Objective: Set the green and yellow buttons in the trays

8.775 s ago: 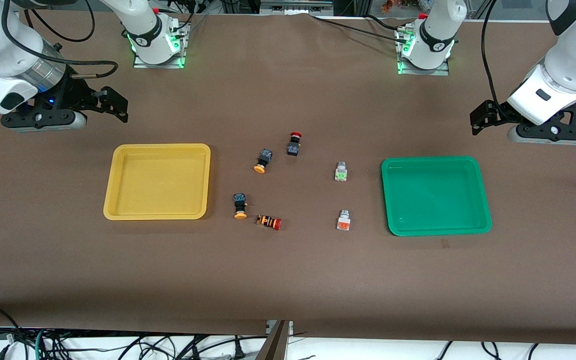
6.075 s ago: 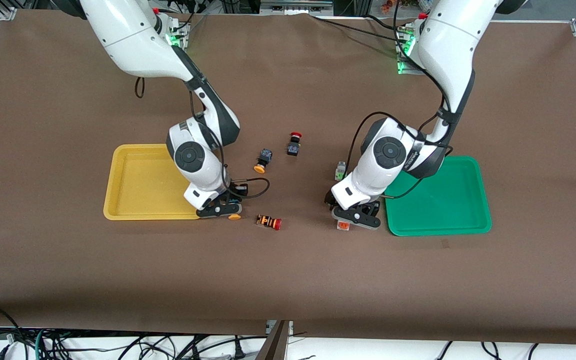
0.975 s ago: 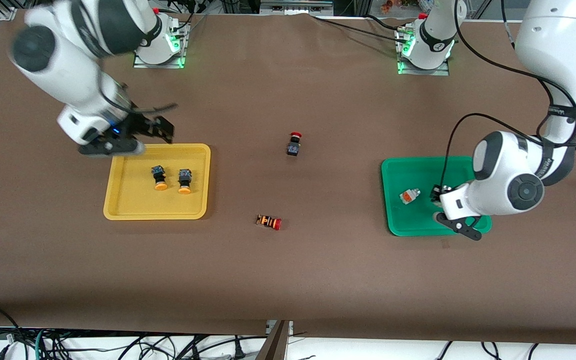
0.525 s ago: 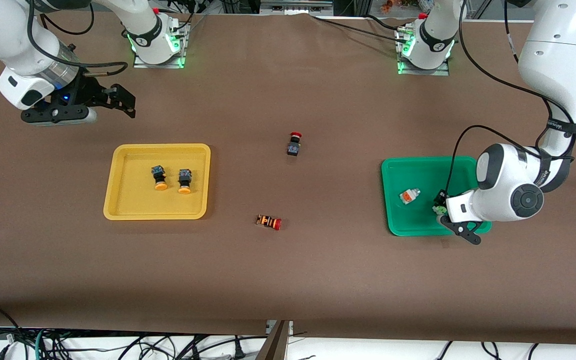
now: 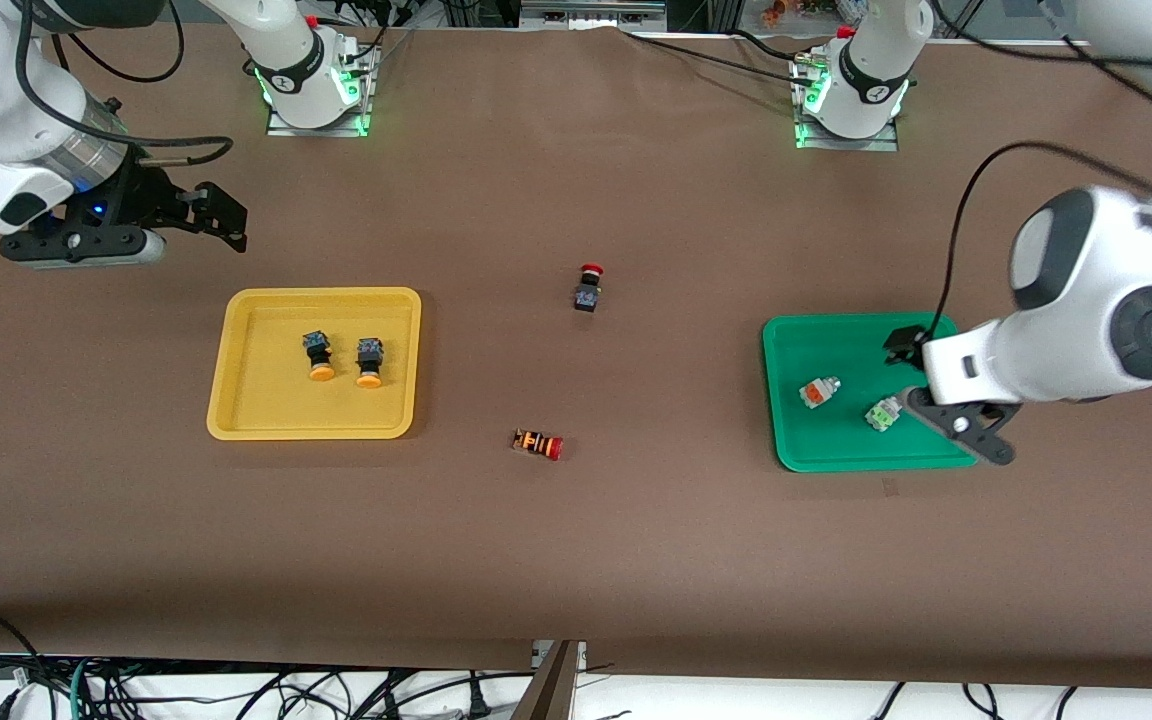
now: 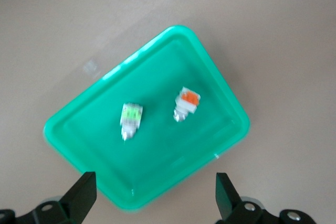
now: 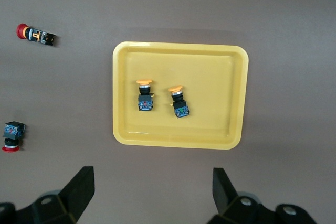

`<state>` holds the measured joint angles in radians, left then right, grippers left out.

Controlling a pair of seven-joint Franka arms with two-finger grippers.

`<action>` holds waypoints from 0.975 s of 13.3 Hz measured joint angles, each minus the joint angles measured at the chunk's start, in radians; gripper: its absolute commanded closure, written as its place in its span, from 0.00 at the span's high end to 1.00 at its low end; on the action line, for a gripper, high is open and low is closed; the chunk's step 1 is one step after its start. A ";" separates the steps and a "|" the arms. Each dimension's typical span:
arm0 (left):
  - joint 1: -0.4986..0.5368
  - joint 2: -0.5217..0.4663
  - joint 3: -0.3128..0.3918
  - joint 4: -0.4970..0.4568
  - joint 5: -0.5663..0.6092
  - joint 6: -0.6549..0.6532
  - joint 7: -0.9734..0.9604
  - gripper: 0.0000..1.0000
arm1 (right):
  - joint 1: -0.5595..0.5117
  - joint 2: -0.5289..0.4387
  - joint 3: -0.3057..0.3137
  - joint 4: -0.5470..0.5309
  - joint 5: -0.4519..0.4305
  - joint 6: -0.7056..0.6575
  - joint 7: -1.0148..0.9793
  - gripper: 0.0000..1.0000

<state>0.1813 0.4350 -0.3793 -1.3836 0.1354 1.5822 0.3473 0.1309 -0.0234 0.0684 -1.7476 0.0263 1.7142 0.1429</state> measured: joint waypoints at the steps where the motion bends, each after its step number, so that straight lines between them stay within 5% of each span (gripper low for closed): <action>1: 0.000 -0.020 -0.008 0.041 0.000 -0.066 -0.038 1.00 | 0.000 0.009 0.001 0.005 0.000 -0.001 0.000 0.99; 4: -0.031 -0.065 0.048 0.114 -0.005 -0.124 -0.160 1.00 | 0.000 0.015 0.010 0.009 0.000 -0.004 0.000 0.99; 6: -0.178 -0.122 0.263 0.109 -0.089 -0.108 -0.220 1.00 | 0.000 0.016 0.011 0.016 0.000 -0.004 0.000 0.99; 8: -0.213 -0.202 0.351 0.002 -0.177 -0.055 -0.259 1.00 | 0.000 0.017 0.011 0.022 0.000 -0.005 0.000 0.99; 11: -0.188 -0.374 0.371 -0.300 -0.174 0.150 -0.274 1.00 | 0.000 0.018 0.011 0.027 0.000 -0.006 -0.001 0.99; 13: -0.207 -0.433 0.365 -0.373 -0.118 0.188 -0.304 1.00 | 0.000 0.018 0.011 0.028 0.000 -0.007 -0.001 0.99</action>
<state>-0.0258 0.0021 -0.0141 -1.7568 0.0170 1.7705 0.0438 0.1307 -0.0058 0.0792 -1.7197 0.0263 1.7069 0.1416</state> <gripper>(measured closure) 0.000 0.004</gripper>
